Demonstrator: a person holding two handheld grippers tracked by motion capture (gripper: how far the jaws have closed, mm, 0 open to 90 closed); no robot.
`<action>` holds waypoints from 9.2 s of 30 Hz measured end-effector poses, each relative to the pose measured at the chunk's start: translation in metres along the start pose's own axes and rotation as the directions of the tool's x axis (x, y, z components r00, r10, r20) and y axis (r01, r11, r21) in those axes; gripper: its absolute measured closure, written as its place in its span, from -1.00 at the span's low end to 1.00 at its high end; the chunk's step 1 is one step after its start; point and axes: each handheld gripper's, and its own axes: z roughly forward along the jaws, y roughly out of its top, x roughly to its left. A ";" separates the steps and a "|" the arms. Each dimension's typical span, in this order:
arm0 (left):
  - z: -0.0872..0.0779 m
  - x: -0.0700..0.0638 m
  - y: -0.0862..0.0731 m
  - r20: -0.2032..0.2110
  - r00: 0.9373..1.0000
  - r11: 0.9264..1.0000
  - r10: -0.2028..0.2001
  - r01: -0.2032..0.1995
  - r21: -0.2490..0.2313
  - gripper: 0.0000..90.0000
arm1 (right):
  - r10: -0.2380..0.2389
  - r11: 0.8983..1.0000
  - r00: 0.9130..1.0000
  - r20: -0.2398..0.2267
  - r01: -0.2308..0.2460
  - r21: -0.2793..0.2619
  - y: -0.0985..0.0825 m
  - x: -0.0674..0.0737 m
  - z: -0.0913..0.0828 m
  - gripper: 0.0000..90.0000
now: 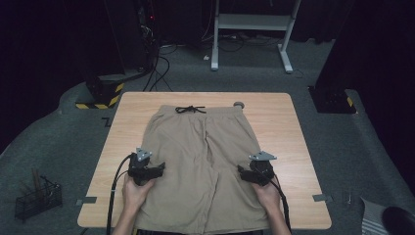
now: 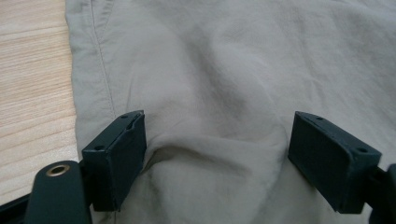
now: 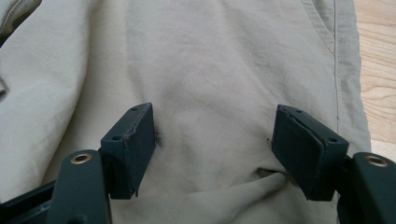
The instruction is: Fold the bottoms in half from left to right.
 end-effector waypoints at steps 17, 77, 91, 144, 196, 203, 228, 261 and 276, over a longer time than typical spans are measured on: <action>0.000 0.000 0.000 0.008 1.000 1.000 0.002 -0.002 0.002 -0.58 | 0.001 1.000 1.000 0.004 -0.001 0.002 -0.001 0.000 -0.001 -0.33; 0.036 -0.017 0.036 0.049 0.998 0.999 0.045 -0.046 0.012 -0.42 | -0.038 0.999 0.997 -0.072 0.038 -0.012 0.039 -0.012 0.039 0.14; 0.035 -0.018 0.033 0.050 0.998 0.999 0.042 -0.042 -0.008 -0.42 | -0.056 0.998 0.996 -0.065 0.055 -0.019 0.035 -0.009 0.036 0.09; -0.005 -0.065 -0.002 0.143 0.985 0.995 0.102 -0.100 -0.019 -0.42 | -0.039 0.999 0.998 -0.043 0.039 -0.021 -0.032 -0.004 -0.034 0.08; 0.010 -0.078 0.012 0.137 0.984 0.994 0.111 -0.110 -0.017 -0.35 | -0.044 0.999 0.998 -0.049 0.043 -0.020 -0.014 -0.003 -0.016 0.15; -0.005 -0.087 -0.002 0.139 0.983 0.993 0.119 -0.117 -0.021 -0.35 | -0.056 0.998 0.997 -0.045 0.055 -0.023 -0.026 0.002 -0.029 0.17; 0.018 -0.027 0.069 0.069 0.998 1.000 0.007 -0.007 -0.006 -0.43 | -0.056 0.996 0.991 -0.118 0.048 -0.070 0.025 0.013 -0.001 0.26; 0.056 -0.006 0.066 0.051 0.999 0.998 0.002 -0.005 0.062 0.28 | -0.130 0.991 0.979 -0.159 0.126 -0.036 0.045 0.035 0.046 0.82; 0.050 -0.006 0.065 0.103 0.994 0.998 0.036 -0.041 0.046 0.97 | -0.151 0.988 0.978 -0.141 0.147 -0.040 0.044 0.037 0.045 0.79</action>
